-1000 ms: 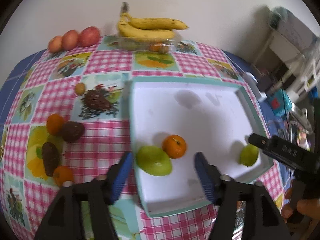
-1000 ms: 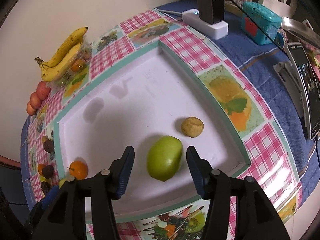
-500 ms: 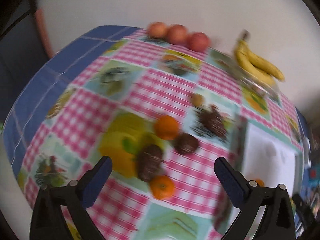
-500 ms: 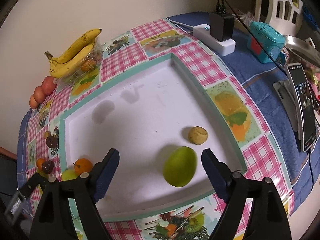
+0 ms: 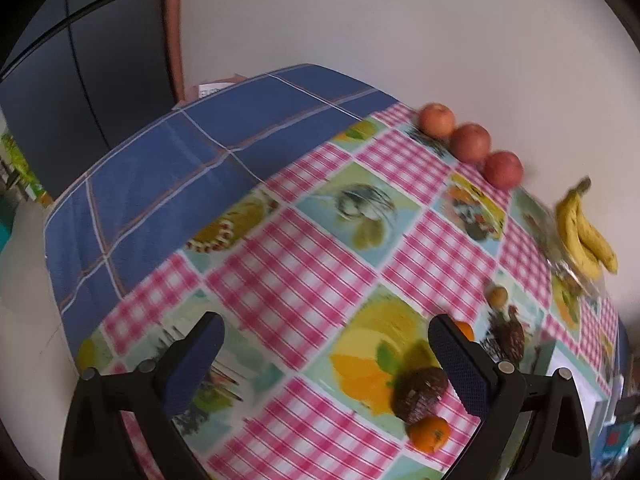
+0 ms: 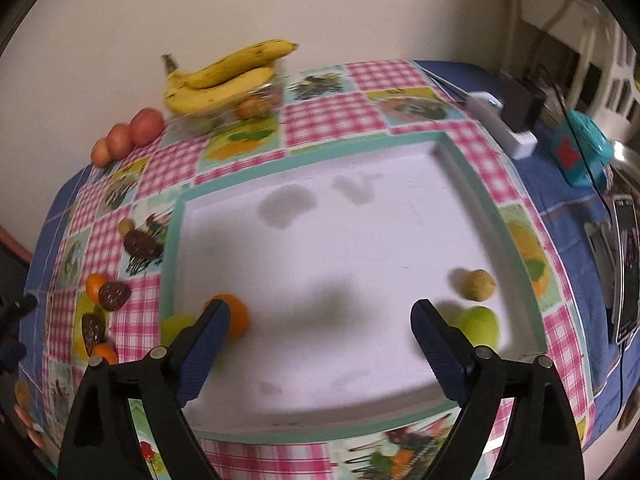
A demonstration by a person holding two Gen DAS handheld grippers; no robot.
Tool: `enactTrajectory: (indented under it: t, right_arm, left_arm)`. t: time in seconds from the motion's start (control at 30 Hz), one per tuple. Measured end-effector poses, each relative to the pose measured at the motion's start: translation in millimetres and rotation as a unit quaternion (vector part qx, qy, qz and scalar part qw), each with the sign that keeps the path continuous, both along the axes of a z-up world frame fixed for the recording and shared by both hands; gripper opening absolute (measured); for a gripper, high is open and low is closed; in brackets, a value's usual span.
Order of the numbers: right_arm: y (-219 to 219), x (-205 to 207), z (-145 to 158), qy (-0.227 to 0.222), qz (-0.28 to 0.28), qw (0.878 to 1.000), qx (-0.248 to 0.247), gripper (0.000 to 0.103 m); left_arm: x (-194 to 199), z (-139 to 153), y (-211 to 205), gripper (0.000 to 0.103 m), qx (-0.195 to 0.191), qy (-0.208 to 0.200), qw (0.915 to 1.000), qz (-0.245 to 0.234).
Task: Organize fruits
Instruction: 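Withdraw both open grippers from the tray toward the remaining fruits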
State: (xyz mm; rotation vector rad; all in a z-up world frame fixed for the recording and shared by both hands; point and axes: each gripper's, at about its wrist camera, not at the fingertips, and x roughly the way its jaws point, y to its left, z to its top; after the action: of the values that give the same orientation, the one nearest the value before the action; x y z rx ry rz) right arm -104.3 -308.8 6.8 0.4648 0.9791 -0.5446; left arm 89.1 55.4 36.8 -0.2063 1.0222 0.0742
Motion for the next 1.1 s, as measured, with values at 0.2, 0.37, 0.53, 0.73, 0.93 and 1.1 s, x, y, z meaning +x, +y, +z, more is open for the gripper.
enactTrajectory:
  t: [0.2,0.37,0.53,0.73,0.93,1.1]
  right_arm:
    - [21,16,3,-0.011,0.03,0.999,0.007,0.092]
    - [48,35,10,-0.031,0.069,0.997,0.012,0.092]
    - [83,58,9,-0.043,0.116,0.992,0.03,0.092]
    - [122,81,-8,-0.024,0.155,0.986,0.05,0.092]
    - [146,96,-26,-0.002,0.179,0.982,0.06,0.092]
    - [155,103,-40,0.015,0.186,0.98,0.067,0.091]
  left_arm:
    - [5,4,19,0.103,-0.012,-0.006,0.9998,0.016]
    - [9,2,18,0.103,-0.007,-0.001,1.0,-0.001]
    - [17,-17,-2,0.103,0.042,0.033,0.997,-0.056]
    - [21,-38,-3,0.103,0.075,0.058,0.9936,-0.062]
    - [26,-47,8,0.103,0.069,0.072,0.9938,-0.05]
    - [27,-53,9,0.103,0.062,0.082,0.9935,-0.05]
